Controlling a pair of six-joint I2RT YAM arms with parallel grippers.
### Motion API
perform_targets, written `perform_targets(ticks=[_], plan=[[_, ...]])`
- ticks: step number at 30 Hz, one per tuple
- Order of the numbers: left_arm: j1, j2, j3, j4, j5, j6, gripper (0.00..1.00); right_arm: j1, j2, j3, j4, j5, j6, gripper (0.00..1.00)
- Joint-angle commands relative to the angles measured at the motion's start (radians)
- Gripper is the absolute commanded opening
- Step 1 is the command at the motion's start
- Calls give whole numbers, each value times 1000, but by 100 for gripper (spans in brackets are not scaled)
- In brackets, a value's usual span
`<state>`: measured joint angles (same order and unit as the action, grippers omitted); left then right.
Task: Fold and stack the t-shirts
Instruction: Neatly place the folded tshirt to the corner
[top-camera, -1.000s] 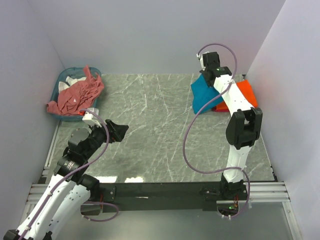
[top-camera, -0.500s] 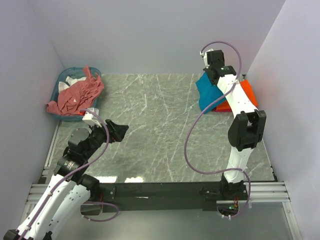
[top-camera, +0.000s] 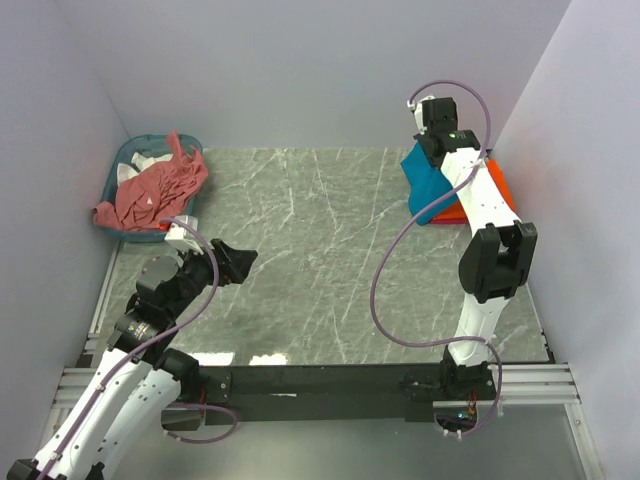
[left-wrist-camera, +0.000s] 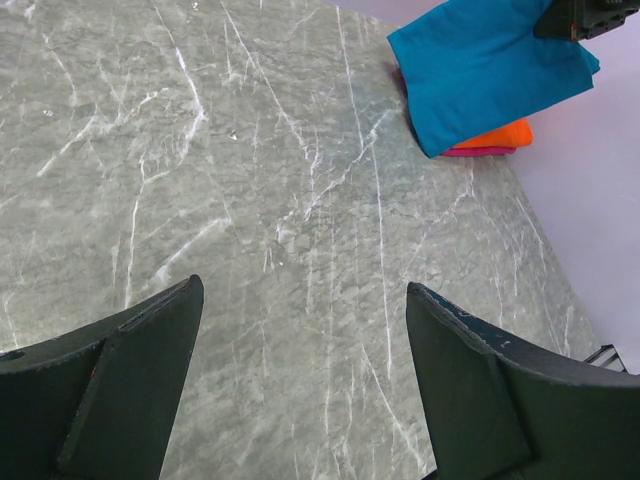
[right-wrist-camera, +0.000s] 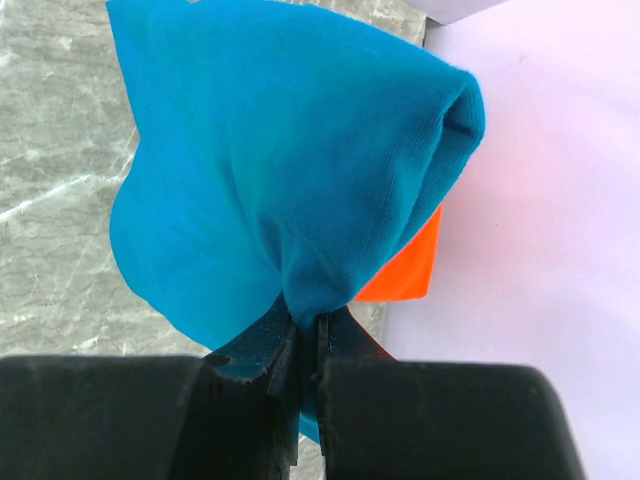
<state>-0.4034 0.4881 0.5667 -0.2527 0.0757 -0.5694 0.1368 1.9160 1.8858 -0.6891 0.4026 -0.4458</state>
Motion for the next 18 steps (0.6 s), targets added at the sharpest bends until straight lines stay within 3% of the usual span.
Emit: perform_targets(ticks=[1,18], plan=[[3,1,4,32,19,5,88,-11,-78,70,20,13,-17,0],[3,-9,1,29,18,5,88,-31,-107,93,-1,-4,-28,0]])
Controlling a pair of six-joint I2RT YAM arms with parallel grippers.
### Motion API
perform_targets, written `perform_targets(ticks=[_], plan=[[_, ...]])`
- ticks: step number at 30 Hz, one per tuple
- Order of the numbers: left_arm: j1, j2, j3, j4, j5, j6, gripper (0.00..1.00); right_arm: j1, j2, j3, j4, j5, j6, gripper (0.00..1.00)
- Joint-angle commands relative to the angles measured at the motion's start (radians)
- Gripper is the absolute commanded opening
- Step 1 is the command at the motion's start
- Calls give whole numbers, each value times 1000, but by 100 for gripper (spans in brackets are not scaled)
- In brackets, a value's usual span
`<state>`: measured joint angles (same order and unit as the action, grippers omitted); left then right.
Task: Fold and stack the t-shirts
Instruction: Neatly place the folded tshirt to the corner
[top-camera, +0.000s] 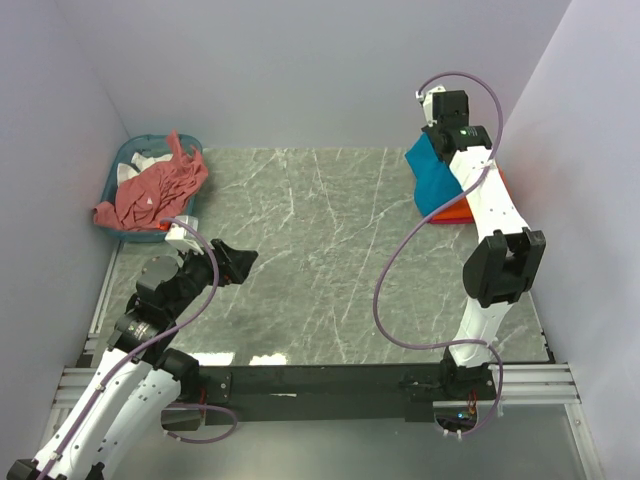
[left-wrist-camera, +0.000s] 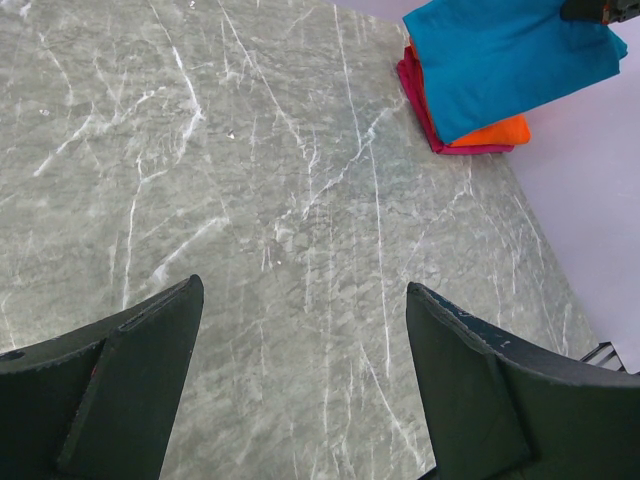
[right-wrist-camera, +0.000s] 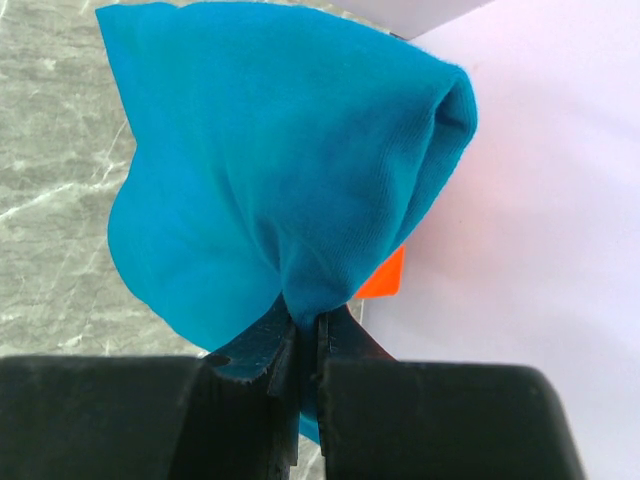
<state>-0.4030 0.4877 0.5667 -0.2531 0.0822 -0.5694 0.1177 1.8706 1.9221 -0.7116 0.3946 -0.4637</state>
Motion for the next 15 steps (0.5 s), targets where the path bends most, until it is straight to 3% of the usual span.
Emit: perform_targets(ticks=[1,15], plan=[[3,-11,1,29,11,5,88,-13,-64,57,23,6,-13,0],[3,-15,-1,28,8,5,88,-39,-34,74,17,-5,-35,0]])
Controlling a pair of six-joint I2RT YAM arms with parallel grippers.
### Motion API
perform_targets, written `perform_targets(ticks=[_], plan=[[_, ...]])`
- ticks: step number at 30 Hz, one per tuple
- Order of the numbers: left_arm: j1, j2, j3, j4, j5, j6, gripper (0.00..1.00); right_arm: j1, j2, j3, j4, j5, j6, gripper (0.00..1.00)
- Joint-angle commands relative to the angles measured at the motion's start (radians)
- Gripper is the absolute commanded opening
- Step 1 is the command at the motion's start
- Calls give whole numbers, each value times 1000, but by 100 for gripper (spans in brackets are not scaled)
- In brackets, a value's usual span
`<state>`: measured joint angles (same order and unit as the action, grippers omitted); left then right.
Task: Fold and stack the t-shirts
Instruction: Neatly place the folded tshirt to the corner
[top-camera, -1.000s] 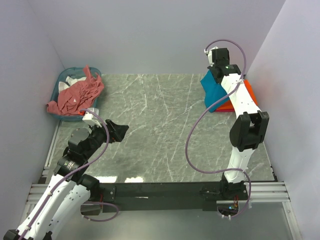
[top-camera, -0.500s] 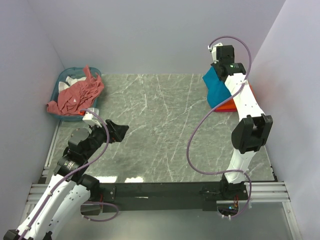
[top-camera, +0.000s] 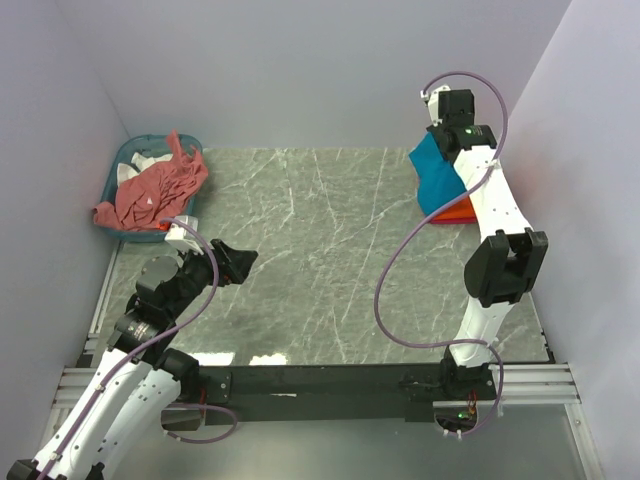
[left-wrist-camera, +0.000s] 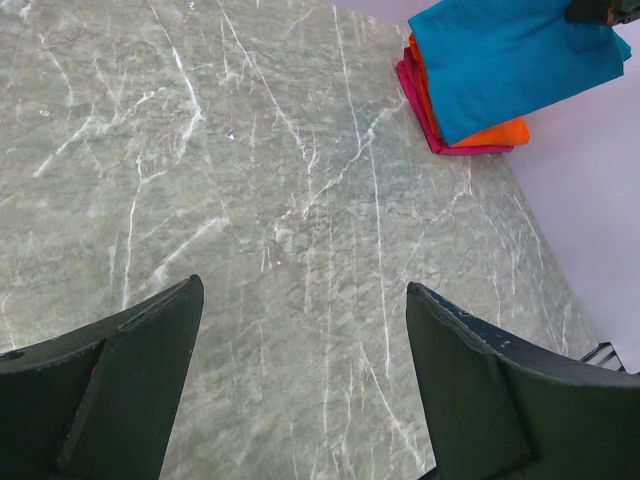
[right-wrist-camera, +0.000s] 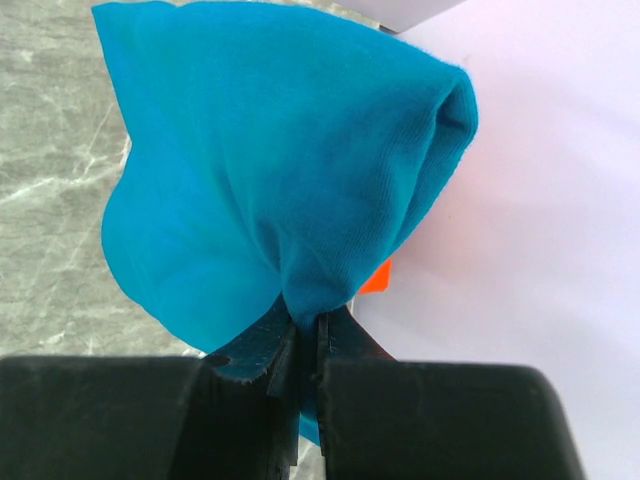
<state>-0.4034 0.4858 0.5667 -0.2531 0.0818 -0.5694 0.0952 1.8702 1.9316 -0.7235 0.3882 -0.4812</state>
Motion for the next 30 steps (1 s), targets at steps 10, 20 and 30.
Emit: perform_targets(ticks=[10,20,30], plan=[[3,-18,-1,26,4,5,88,-41,49,129,35,8,-63,0],[3,-16,-1,25,4,6,88,-54,58,109,48,-5,-63,0],[3,-15,-2,31,7,5,88,-54,24,132,1,-52,-36,0]])
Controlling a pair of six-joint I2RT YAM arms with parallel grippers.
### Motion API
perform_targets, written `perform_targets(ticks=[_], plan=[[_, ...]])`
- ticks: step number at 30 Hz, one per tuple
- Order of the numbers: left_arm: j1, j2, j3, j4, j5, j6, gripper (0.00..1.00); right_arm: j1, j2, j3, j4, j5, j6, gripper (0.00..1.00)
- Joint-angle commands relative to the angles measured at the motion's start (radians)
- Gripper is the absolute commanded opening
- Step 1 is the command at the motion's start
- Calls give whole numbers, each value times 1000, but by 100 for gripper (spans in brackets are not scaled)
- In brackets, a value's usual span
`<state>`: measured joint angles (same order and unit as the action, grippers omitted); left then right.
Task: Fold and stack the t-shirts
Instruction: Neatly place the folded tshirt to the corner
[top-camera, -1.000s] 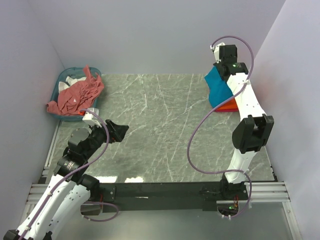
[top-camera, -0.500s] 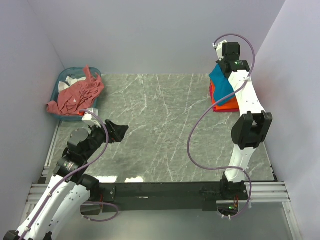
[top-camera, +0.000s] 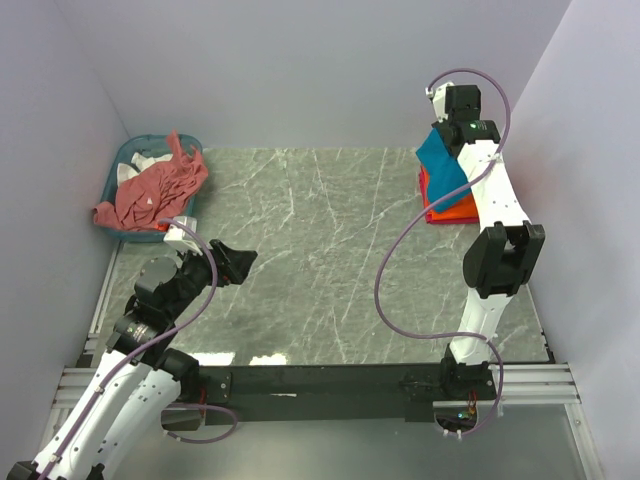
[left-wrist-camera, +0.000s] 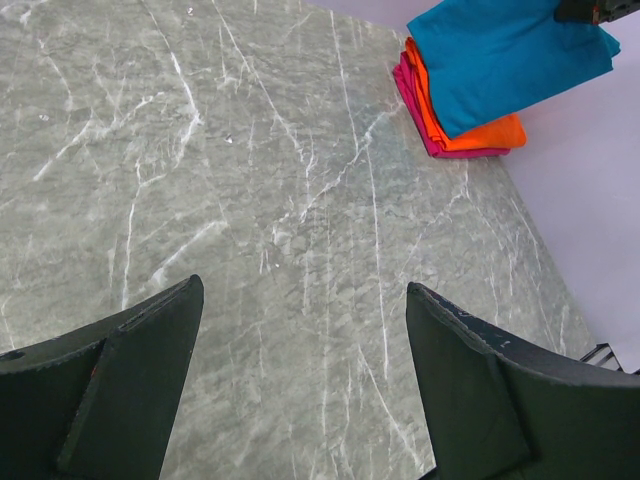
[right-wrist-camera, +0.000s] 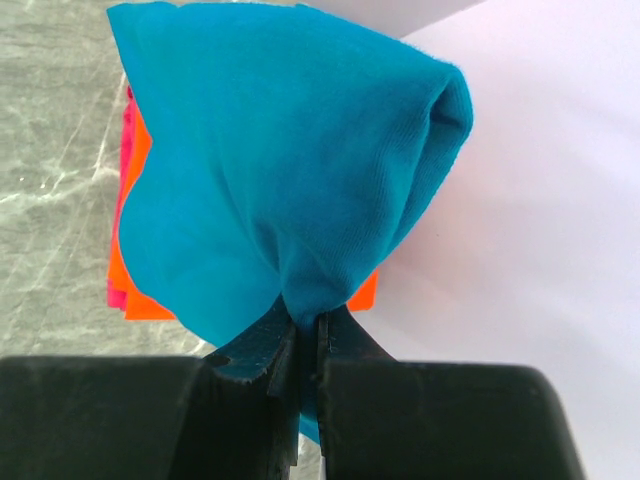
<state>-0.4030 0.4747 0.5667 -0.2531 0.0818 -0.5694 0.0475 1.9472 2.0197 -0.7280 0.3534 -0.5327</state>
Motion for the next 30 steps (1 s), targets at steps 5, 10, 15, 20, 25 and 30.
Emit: perform_targets(ticks=[5,10,15,20,25,30], plan=[[3,-1,-2,31,9,5,88,-6,-67,71,-33,-45,30,0],[3,-2,-2,31,9,5,88,3,-76,80,-47,-48,30,0],[4,-2,-2,32,9,5,88,20,-82,99,-62,-50,37,0],[3,-2,-4,35,10,5,88,46,-90,116,-76,-42,40,0],[3,-2,-2,34,10,5,88,58,-94,119,-83,-37,43,0],[3,-7,-4,32,10,5,88,57,-96,74,-56,-21,36,0]])
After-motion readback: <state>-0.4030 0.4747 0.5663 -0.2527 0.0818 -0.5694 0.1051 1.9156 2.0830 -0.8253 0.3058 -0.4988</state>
